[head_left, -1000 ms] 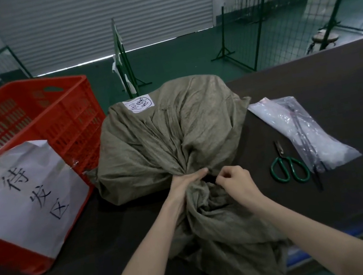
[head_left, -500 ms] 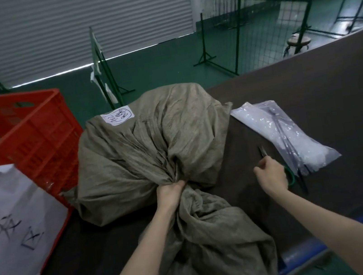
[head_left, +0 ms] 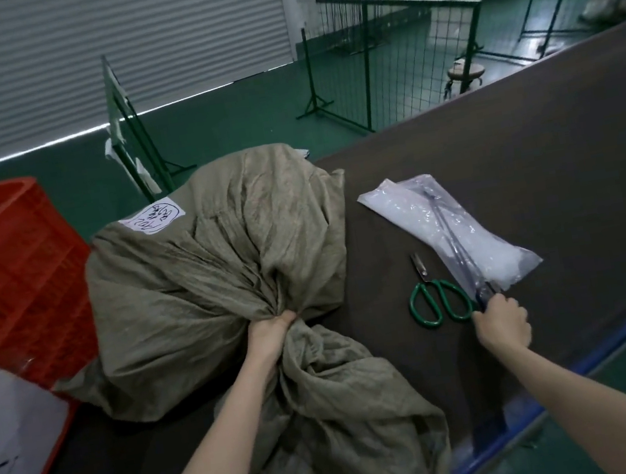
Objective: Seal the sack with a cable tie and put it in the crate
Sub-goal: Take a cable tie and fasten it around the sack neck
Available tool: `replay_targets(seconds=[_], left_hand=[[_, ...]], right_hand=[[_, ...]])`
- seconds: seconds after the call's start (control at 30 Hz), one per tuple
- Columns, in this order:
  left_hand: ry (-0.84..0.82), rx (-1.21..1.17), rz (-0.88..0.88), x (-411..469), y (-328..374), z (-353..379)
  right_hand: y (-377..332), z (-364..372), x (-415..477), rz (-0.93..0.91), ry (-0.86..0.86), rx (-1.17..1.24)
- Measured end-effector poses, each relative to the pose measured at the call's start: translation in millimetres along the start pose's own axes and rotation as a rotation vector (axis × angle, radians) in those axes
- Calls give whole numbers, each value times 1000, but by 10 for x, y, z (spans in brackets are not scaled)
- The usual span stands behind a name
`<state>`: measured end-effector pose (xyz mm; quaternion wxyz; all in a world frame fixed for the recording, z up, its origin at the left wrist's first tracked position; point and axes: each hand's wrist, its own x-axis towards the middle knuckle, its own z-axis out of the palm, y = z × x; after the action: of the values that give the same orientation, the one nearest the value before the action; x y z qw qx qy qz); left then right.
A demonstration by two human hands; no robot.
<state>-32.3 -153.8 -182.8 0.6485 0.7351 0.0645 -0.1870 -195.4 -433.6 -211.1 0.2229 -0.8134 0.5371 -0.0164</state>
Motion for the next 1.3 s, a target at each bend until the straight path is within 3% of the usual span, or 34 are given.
replay_targets(seconds=[0.2, 0.5, 0.63, 0.8, 0.97, 1.1, 1.3], left_hand=[[-89, -71, -115, -175, 32, -43], [-105, -128, -150, -313, -18, -34], [-120, -143, -146, -363, -45, -68], [-161, -175, -178, -488, -5, -88], [-184, -153, -158, -535, -4, -144], [-174, -168, -166, -553, 15, -150], [-187, -168, -186, -580, 33, -147]], right_hand=[[-22, 32, -53, 5, -51, 54], [-12, -26, -196, -8, -48, 94], [-51, -86, -308, -159, -35, 85], [-255, -144, -520, -274, -100, 253], [-485, -267, -739, -556, -135, 129], [-668, -456, -879, -782, 14, -8], [-1028, -820, -1091, -1077, 584, 69]])
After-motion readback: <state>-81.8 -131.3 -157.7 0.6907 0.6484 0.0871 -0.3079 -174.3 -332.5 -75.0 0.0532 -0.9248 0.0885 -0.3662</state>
